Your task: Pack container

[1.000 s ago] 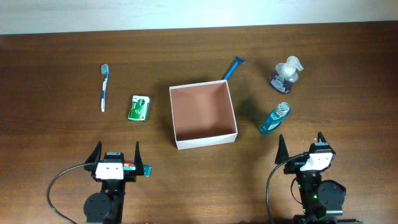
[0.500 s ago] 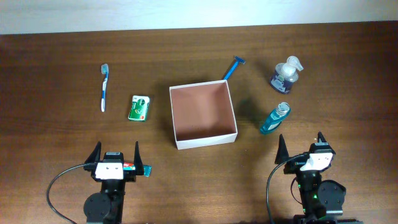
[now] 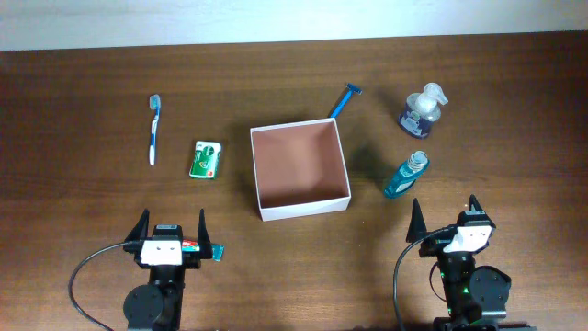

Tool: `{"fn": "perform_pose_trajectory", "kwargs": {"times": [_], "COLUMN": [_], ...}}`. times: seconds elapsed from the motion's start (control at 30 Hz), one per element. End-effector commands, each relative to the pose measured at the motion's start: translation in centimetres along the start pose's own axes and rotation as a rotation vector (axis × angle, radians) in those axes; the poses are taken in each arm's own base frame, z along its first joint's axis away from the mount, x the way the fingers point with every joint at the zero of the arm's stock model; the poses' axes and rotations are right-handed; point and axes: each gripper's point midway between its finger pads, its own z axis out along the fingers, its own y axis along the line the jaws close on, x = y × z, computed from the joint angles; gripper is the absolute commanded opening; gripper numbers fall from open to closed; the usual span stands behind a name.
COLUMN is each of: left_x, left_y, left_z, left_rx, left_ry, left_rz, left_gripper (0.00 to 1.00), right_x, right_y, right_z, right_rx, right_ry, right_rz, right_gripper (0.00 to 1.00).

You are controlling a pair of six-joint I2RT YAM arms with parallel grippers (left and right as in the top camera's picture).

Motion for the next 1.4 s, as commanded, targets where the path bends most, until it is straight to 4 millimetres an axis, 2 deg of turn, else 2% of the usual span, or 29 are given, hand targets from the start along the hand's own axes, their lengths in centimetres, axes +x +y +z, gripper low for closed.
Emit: {"fn": "perform_pose_trajectory", "kwargs": {"times": [0.0, 1.17, 1.27, 1.37], "left_x": [0.2, 0.2, 0.2, 0.2], "left_y": [0.1, 0.1, 0.1, 0.1], "left_z": [0.0, 0.0, 0.0, 0.0], "left_rx": [-0.011, -0.011, -0.011, -0.011], "left_ry": [0.009, 0.009, 0.009, 0.009], "left_rz": [0.021, 0.021, 0.021, 0.021], "left_gripper": [0.99, 0.99, 1.0, 1.0], "right_x": [0.4, 0.4, 0.3, 0.1], "right_y": [-0.2, -0.1, 0.7, 2.0], "right_z": [0.0, 0.0, 0.0, -0.1], "right_rx": [0.012, 0.011, -0.04, -0.111], "right_ry": [0.011, 0.011, 0.008, 0.009], "right_rz": [0.011, 0.011, 0.03, 0.158], "right_gripper": [0.98, 0.98, 0.98, 0.98]}}
